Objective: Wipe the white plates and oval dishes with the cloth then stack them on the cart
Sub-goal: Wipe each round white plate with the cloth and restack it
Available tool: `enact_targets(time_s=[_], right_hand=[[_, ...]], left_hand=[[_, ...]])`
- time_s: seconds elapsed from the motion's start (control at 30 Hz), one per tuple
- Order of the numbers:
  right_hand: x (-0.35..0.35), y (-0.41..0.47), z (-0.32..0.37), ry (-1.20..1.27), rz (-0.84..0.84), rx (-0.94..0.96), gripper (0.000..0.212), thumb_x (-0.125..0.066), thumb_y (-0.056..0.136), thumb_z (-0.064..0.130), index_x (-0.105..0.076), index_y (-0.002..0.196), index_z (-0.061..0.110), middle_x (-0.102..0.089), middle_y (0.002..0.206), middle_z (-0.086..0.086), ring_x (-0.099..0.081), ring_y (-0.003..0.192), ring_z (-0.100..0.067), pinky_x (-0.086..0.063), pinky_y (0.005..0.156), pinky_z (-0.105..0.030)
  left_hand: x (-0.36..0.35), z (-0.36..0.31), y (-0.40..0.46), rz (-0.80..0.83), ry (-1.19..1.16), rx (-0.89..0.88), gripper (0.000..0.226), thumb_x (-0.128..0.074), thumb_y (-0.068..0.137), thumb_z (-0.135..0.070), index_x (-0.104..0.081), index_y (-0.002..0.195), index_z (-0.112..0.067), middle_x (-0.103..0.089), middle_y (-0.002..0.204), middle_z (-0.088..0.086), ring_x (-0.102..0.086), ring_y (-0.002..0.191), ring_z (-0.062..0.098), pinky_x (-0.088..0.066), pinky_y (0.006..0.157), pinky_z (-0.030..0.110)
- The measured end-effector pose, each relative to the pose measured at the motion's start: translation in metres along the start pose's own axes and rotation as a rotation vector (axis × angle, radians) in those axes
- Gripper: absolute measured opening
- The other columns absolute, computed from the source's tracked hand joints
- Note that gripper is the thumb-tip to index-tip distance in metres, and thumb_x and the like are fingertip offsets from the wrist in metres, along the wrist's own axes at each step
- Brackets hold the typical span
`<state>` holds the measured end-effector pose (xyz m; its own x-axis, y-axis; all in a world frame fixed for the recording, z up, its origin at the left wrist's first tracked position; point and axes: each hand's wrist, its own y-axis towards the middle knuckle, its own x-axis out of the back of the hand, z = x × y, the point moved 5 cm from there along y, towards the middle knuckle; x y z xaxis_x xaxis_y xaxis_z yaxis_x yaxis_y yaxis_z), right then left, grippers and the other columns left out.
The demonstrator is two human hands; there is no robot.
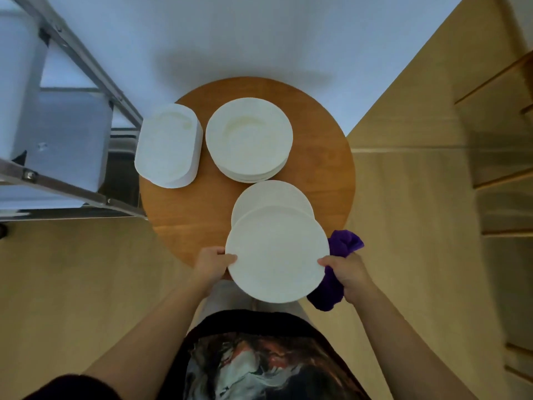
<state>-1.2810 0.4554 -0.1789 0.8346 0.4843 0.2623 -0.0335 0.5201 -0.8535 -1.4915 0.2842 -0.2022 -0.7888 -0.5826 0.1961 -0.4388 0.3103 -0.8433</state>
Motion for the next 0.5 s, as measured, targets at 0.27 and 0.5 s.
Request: enact_targets(time_s=[0.27, 0.5], right_hand=[[-0.007, 0.027, 0.01, -0.085, -0.145, 0.126, 0.013, -0.061, 0.079, 0.0, -0.054, 0.072, 0.008, -0.059, 0.069, -0.009, -0.058, 0.065, -0.026, -0.049, 0.066, -0.036], [-0.017, 0.032, 0.026, -0.151, -0.122, 0.229, 0.015, -0.061, 0.079, 0.002, -0.053, 0.071, 0.012, -0.056, 0.062, -0.003, -0.054, 0.057, -0.018, -0.044, 0.054, -0.027]], left_hand=[[-0.011, 0.016, 0.041, -0.159, -0.061, 0.071, 0.025, -0.061, 0.087, -0.003, -0.064, 0.068, -0.019, -0.067, 0.074, 0.005, -0.066, 0.089, 0.036, -0.055, 0.084, 0.052], [-0.02, 0.018, 0.059, -0.257, 0.01, 0.065, 0.02, -0.06, 0.088, -0.008, -0.061, 0.068, -0.011, -0.061, 0.07, 0.006, -0.062, 0.077, 0.03, -0.055, 0.072, 0.037]])
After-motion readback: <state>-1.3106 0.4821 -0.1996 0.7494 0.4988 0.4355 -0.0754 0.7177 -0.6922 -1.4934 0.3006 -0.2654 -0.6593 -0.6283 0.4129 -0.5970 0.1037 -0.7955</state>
